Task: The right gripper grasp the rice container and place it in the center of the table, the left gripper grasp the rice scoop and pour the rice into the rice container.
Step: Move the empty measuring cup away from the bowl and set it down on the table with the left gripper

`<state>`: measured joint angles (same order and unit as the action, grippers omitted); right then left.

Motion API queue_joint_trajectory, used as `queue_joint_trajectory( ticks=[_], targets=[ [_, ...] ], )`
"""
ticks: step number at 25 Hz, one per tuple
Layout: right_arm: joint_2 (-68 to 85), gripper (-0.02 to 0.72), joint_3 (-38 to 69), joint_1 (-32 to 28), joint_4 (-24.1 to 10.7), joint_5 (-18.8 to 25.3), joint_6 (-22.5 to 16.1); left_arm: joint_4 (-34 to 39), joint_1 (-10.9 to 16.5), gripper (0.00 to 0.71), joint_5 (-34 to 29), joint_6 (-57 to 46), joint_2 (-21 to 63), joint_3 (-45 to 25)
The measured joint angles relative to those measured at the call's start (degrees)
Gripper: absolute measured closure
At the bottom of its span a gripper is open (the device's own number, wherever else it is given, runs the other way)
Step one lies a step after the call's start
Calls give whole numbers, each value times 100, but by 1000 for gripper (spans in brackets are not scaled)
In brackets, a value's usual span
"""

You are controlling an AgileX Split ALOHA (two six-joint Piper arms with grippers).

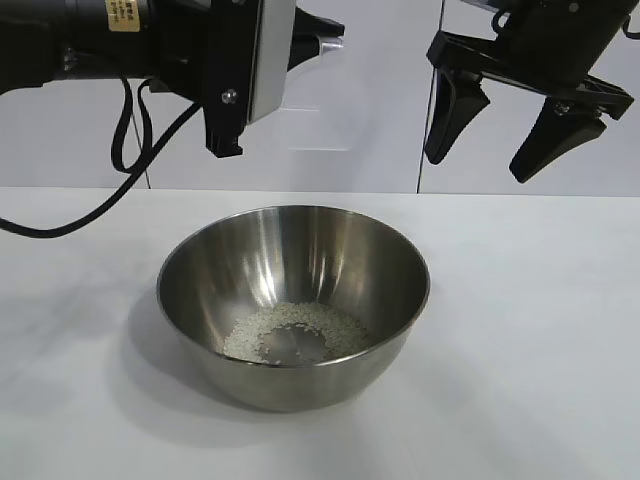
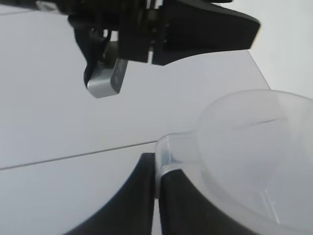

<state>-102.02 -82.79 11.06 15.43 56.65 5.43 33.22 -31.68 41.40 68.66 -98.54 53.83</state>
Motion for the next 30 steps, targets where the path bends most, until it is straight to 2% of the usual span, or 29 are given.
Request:
queue_joint_trajectory(
  ticks=[4, 8, 14, 18, 24, 30],
  targets=[
    [0, 126, 0, 0, 0, 0, 0, -677, 0, 701, 57, -1082, 0, 0],
    [0, 126, 0, 0, 0, 0, 0, -1916, 0, 701, 325, -2268, 0, 0],
    [0, 126, 0, 0, 0, -5, 0, -4167, 0, 701, 538, -2842, 197, -91],
    [0, 126, 0, 0, 0, -49, 0, -5345, 66, 701, 1047, -3287, 485, -620],
    [0, 126, 0, 0, 0, -95, 0, -5499, 491, 701, 1868, -4352, 744, -2029],
    [0, 126, 0, 0, 0, -114, 0, -5419, 607, 701, 1926, -4519, 748, -2977]
  ],
)
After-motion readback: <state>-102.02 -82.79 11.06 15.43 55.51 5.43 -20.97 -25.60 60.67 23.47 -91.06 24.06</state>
